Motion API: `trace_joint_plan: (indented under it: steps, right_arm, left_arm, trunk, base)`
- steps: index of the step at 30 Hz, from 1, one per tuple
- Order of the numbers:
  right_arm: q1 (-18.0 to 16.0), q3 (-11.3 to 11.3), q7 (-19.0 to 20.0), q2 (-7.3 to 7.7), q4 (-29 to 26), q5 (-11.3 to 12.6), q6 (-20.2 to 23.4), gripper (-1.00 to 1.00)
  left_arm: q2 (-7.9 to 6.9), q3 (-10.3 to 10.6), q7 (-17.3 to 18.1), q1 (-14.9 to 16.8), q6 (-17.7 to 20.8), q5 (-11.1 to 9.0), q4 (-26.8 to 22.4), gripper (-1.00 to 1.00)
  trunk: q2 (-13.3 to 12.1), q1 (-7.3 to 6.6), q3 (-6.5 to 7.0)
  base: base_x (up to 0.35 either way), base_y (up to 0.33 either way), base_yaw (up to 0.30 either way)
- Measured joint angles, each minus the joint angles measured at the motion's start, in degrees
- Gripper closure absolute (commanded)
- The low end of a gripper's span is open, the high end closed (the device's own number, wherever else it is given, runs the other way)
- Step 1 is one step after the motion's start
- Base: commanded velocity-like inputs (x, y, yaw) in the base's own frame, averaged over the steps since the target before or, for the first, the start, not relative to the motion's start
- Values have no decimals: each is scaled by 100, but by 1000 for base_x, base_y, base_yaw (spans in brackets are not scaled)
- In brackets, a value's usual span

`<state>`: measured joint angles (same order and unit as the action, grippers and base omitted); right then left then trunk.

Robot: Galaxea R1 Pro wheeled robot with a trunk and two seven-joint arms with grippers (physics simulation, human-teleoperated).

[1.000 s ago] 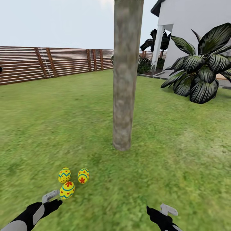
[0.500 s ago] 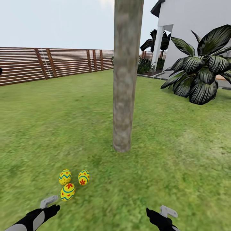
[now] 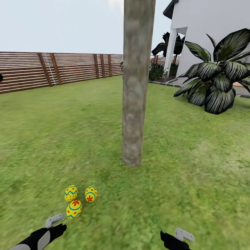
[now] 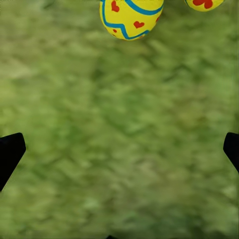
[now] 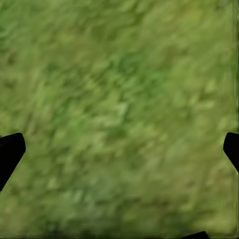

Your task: Take the three Easter eggs out of the wicker basket on the lawn in the garden, then place them on the lawn next to a single tree (choose any tree) so that all three eggs are next to the same tree and none are left in the basket.

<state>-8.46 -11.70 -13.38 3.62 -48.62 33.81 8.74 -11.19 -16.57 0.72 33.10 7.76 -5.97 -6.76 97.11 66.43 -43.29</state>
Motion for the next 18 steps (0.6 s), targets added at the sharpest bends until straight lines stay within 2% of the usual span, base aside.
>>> trace_joint_plan:
  steps: [5, 18]
  right_arm:
    - [-4, -30, 5, -13, 229, -15, -315, -100]
    - [-3, -51, 0, -18, 258, -4, -364, -100]
  left_arm:
    - [10, 1, 0, -6, 4, 60, 0, -100]
    - [34, 0, 0, -14, -2, 64, 0, -100]
  trunk:
    - [-201, -110, 90]
    - [-722, -395, 323]
  base:
    - [0, 0, 0]
    - [0, 0, 0]
